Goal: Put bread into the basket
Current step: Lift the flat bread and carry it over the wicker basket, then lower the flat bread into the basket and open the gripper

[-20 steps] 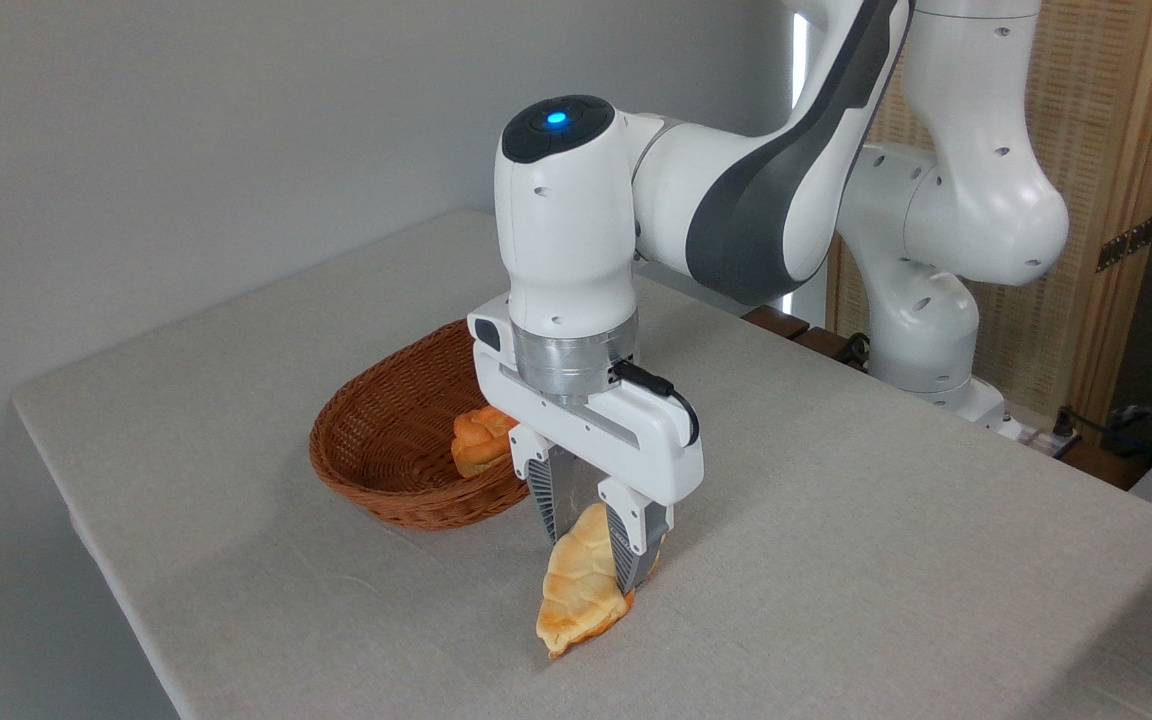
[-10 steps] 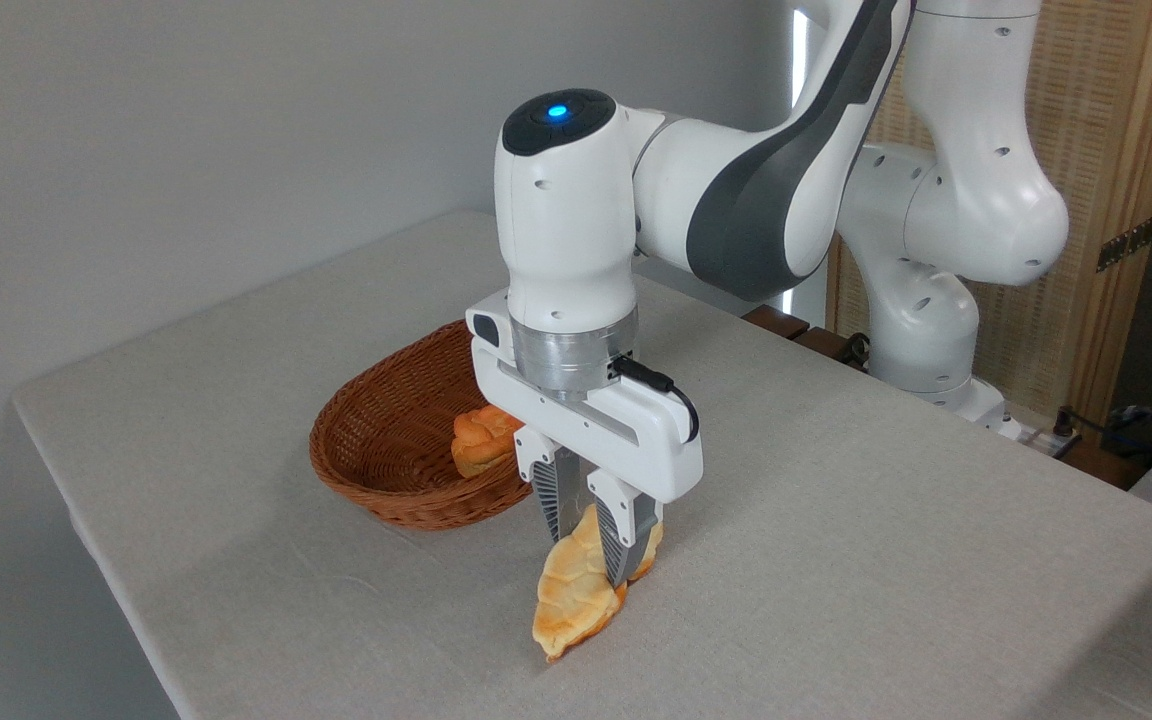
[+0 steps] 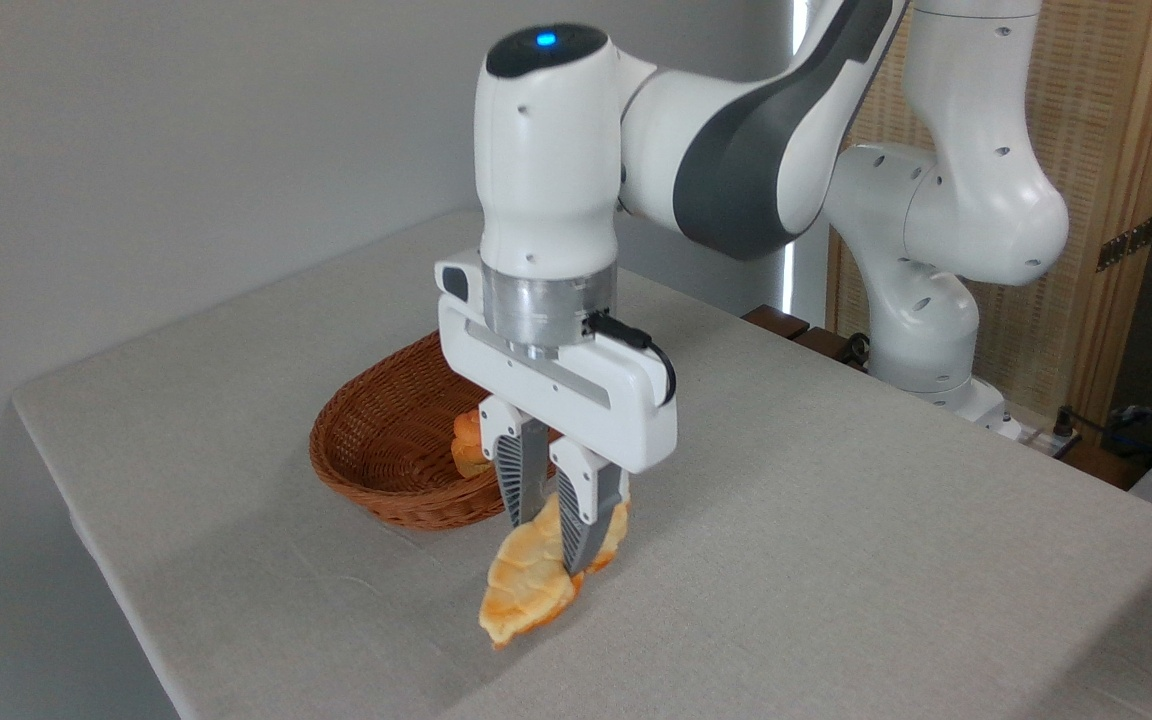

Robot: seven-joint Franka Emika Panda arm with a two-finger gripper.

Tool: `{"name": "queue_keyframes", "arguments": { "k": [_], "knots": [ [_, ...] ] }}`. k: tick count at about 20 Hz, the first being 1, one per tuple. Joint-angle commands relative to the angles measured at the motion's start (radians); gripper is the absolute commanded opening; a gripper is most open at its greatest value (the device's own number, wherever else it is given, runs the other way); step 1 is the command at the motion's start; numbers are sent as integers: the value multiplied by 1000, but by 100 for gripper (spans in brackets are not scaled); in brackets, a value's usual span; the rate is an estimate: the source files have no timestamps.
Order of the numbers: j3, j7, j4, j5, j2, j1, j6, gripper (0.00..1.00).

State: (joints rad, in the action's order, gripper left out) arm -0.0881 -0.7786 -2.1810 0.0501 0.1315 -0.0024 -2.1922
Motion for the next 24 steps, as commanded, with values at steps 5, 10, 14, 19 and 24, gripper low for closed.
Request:
{"name": "queue_keyframes", "arguments": {
  "k": [5, 10, 14, 19, 24],
  "knots": [
    [73, 13, 40, 109, 23, -7, -3, 45],
    [163, 41, 44, 149, 46, -7, 23, 45],
    [238, 99, 44, 166, 46, -7, 23, 46],
    [303, 153, 44, 165, 45, -7, 69, 57],
    [350, 202, 43, 152, 43, -7, 101, 100]
  ]
}}
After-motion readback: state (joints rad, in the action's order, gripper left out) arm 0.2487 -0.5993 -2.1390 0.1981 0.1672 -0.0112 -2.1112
